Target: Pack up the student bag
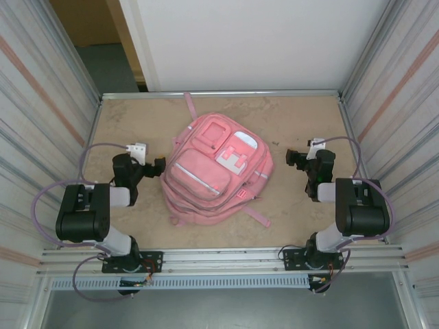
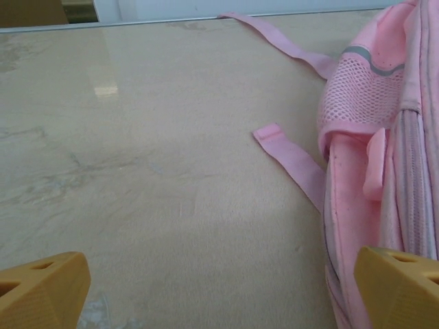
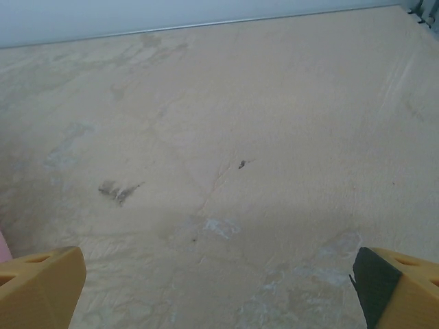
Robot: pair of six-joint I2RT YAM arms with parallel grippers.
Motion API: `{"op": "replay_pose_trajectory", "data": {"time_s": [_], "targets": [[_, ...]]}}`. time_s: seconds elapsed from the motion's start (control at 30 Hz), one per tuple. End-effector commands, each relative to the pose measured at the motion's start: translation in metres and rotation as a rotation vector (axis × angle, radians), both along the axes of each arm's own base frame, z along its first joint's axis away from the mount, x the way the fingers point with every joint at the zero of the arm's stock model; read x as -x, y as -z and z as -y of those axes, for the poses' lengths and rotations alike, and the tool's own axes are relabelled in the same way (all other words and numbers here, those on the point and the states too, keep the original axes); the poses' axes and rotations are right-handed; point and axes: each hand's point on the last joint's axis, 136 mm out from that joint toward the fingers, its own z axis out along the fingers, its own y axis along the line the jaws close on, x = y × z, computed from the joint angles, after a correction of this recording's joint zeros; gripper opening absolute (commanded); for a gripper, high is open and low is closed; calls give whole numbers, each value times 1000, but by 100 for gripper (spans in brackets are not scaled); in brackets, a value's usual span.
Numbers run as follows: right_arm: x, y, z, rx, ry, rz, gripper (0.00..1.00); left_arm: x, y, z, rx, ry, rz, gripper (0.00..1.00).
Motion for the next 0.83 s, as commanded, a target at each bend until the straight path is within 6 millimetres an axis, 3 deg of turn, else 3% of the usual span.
{"op": "replay_pose_trajectory", "data": {"time_s": [0.0, 0.8], "targets": [[1, 5, 3, -6, 24, -31, 99, -7, -8, -2, -26, -29, 20, 99], [1, 6, 3, 6, 30, -32, 99, -7, -7, -4, -42, -52, 12, 99]]}}
